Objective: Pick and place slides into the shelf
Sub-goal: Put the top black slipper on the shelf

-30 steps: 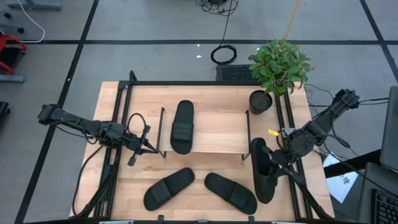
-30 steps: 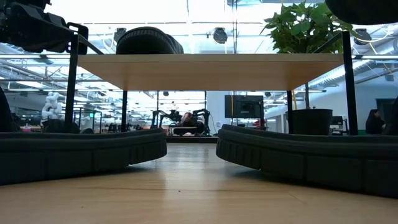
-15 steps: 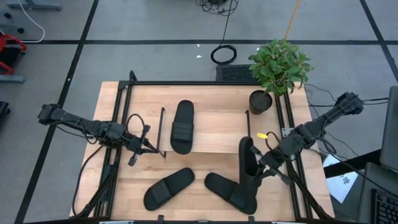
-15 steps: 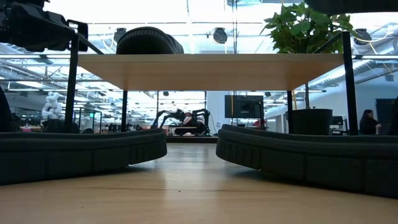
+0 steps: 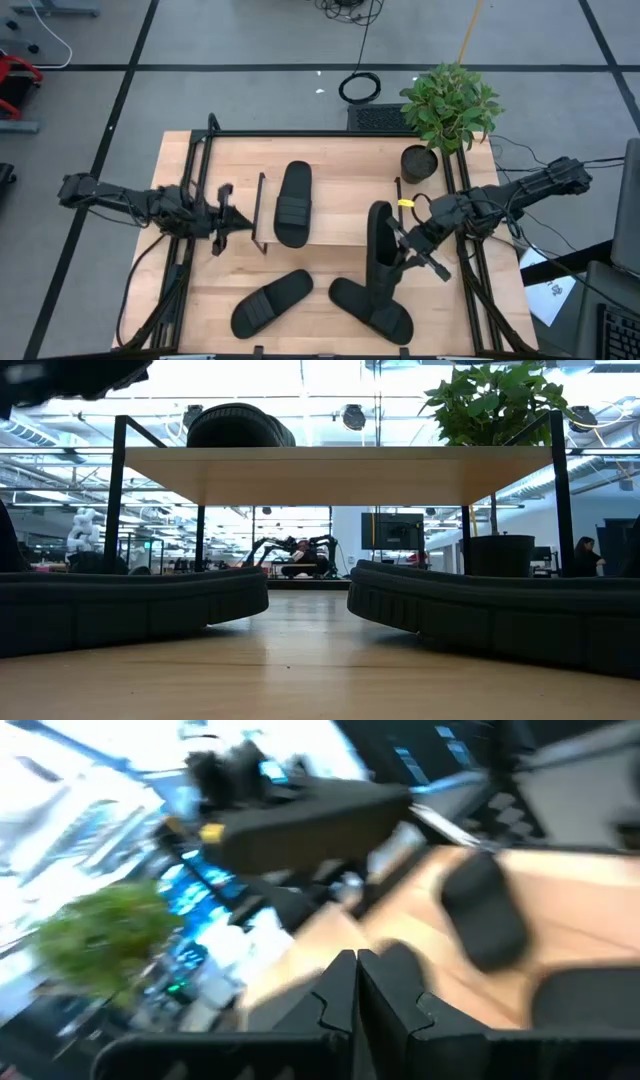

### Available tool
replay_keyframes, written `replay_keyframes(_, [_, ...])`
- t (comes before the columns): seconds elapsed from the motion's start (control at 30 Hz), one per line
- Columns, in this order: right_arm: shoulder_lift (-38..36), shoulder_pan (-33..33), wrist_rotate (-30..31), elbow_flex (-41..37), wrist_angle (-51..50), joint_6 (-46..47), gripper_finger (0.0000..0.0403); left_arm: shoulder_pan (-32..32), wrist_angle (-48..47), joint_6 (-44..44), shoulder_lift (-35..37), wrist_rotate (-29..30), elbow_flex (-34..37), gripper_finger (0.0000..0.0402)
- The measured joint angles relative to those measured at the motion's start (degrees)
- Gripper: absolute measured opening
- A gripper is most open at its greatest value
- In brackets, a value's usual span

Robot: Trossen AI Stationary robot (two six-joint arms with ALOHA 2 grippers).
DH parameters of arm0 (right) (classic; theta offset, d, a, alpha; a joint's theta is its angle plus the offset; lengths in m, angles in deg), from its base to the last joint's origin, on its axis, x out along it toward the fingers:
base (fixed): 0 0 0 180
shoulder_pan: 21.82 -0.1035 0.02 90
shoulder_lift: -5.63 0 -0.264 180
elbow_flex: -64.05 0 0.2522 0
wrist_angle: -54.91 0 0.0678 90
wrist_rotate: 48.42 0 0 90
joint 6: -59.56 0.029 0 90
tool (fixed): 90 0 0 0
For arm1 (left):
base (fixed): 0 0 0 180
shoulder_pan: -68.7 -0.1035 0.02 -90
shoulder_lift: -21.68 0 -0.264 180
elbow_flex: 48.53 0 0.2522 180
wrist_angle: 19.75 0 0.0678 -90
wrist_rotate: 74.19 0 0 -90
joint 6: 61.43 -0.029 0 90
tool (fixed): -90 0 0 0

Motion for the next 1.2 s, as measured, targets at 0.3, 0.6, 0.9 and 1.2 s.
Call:
replay_keyframes(0.3, [2.11, 4.99, -2.78, 0.85, -0.38, -2.41, 0.0006, -11.44, -17.18, 10.98, 10.62, -4.29, -10.16, 0.0003])
replay_keyframes(0.6, [2.2, 6.07, -2.82, 0.87, -0.55, 1.46, 0.0006, -12.15, -13.7, 29.01, 23.55, -2.66, 2.25, 0.0001])
replay_keyframes(0.9, [5.67, 8.9, -3.85, 7.16, -9.94, 5.6, 0.0006, -12.15, -15.72, 27.63, 25.59, -3.15, 8.47, 0.0])
replay_keyframes(1.2, [19.22, 16.01, -2.74, 26.86, -28.86, 7.95, 0.0006, -12.15, -15.76, 25.71, 25.55, -3.21, 8.68, 0.0011])
